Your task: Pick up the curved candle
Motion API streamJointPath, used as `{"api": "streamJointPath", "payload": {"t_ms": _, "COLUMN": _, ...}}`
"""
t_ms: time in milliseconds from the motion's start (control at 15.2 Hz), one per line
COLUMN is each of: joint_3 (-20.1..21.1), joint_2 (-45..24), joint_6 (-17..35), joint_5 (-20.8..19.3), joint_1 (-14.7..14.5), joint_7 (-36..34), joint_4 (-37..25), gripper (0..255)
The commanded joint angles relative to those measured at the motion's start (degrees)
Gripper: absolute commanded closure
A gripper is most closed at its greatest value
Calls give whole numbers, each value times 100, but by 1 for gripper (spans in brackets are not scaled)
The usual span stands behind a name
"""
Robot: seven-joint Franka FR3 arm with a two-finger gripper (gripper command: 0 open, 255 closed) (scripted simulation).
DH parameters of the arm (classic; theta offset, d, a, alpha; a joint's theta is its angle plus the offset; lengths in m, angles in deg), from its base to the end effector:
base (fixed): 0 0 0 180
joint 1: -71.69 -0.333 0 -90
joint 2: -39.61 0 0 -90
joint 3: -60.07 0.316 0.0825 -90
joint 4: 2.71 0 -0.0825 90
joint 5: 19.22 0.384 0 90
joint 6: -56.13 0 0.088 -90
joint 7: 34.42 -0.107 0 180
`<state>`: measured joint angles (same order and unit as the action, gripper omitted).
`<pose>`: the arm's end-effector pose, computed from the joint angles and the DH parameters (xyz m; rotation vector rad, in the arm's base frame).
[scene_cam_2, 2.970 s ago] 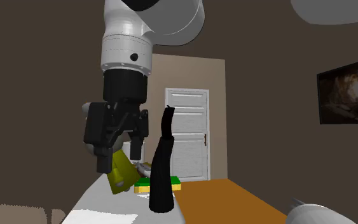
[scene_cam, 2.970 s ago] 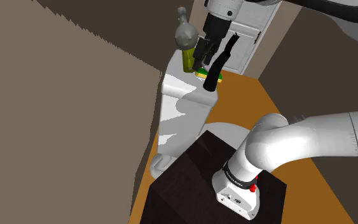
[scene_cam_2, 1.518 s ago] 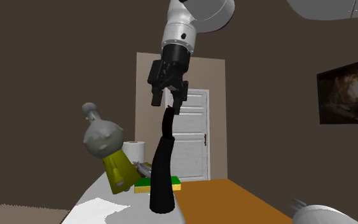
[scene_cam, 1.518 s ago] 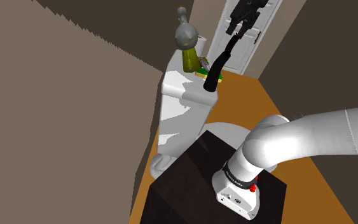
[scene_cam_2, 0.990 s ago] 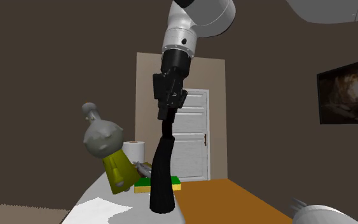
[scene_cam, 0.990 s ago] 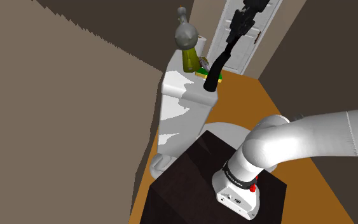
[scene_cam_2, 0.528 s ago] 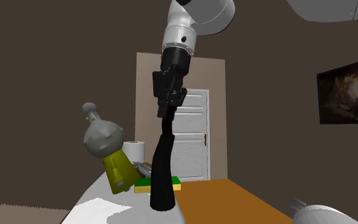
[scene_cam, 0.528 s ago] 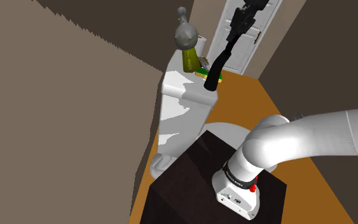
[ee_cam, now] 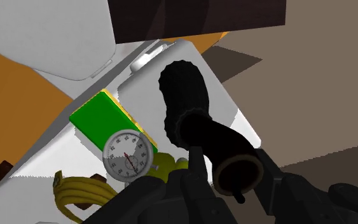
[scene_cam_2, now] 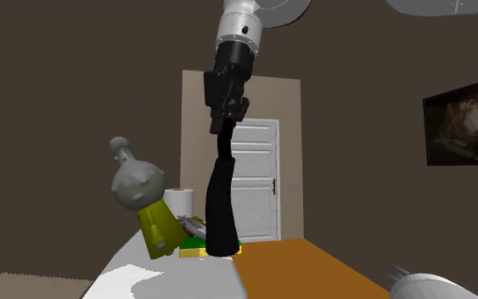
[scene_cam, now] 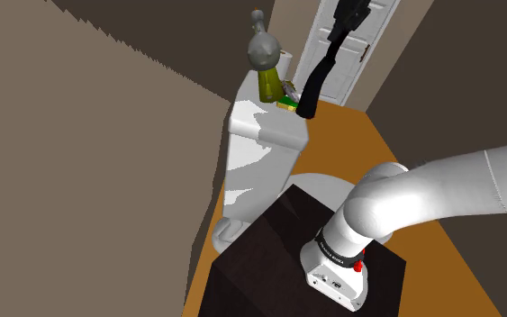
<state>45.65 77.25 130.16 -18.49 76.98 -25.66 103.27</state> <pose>0.2726 -0.1468 0.7451 -2.9868 0.2135 -0.1778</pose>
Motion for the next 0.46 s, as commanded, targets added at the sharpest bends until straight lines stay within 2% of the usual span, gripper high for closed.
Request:
{"api": "streamJointPath", "payload": {"t_ms": 0, "joint_3": -13, "joint_2": -100, "joint_6": -141, "joint_5": 14, "joint_1": -17, "joint_7": 2, "joint_4": -241, "gripper": 255}}
{"api": "streamJointPath", "payload": {"t_ms": 264, "joint_3": -33, "joint_2": -324, "joint_6": -439, "joint_5": 54, "joint_1": -56, "joint_7": -9, "joint_4": -761, "gripper": 255}}
{"api": "streamJointPath", "payload": {"t_ms": 396, "joint_3": -34, "joint_2": -332, "joint_6": -450, "joint_5": 55, "joint_1": -57, "joint_7": -9, "joint_4": -781, "gripper": 255}}
